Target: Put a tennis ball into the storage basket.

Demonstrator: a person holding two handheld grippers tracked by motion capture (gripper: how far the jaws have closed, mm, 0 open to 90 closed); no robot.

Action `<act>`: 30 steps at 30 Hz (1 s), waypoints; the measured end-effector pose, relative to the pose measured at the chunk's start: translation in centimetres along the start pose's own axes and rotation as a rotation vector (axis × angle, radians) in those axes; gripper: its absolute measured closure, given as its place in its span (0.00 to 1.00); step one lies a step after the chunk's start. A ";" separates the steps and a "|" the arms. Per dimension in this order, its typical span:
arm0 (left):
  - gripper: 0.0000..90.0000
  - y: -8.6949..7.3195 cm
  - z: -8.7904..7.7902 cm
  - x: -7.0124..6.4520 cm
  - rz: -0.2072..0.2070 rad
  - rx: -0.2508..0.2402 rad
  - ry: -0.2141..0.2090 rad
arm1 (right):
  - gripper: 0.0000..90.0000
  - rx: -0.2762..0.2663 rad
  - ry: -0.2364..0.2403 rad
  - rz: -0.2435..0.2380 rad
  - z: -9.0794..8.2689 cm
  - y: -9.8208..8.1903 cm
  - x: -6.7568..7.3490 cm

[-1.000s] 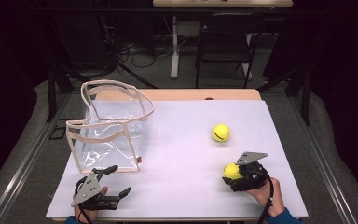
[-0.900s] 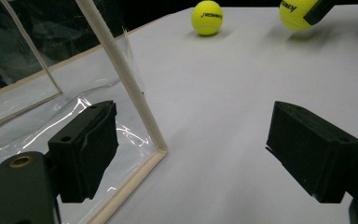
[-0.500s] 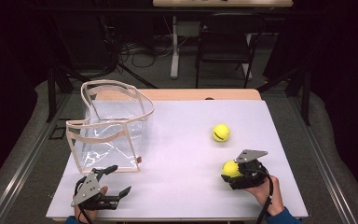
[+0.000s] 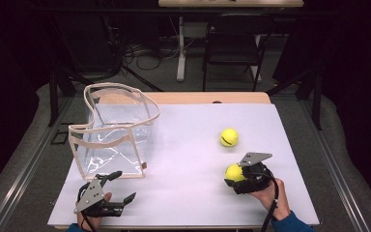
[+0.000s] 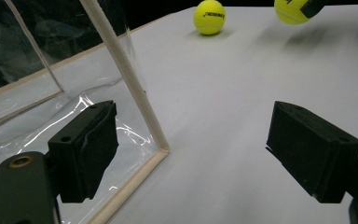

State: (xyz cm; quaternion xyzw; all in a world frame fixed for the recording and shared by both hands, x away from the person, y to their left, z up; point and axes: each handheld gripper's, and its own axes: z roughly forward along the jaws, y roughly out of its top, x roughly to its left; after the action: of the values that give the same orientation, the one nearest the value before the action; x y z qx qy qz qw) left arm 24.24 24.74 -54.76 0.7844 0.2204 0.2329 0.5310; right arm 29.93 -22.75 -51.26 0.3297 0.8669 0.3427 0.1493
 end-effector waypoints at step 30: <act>0.18 0.0 0.0 -0.1 0.001 -0.003 -0.003 | 0.29 0.003 0.071 -0.055 2.4 3.3 1.1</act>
State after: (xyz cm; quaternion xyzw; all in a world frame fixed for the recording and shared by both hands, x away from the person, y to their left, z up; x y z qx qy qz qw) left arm 24.18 24.70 -54.73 0.7840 0.2188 0.2323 0.5325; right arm 31.77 -19.03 -50.73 0.2938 0.8808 0.3488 0.1272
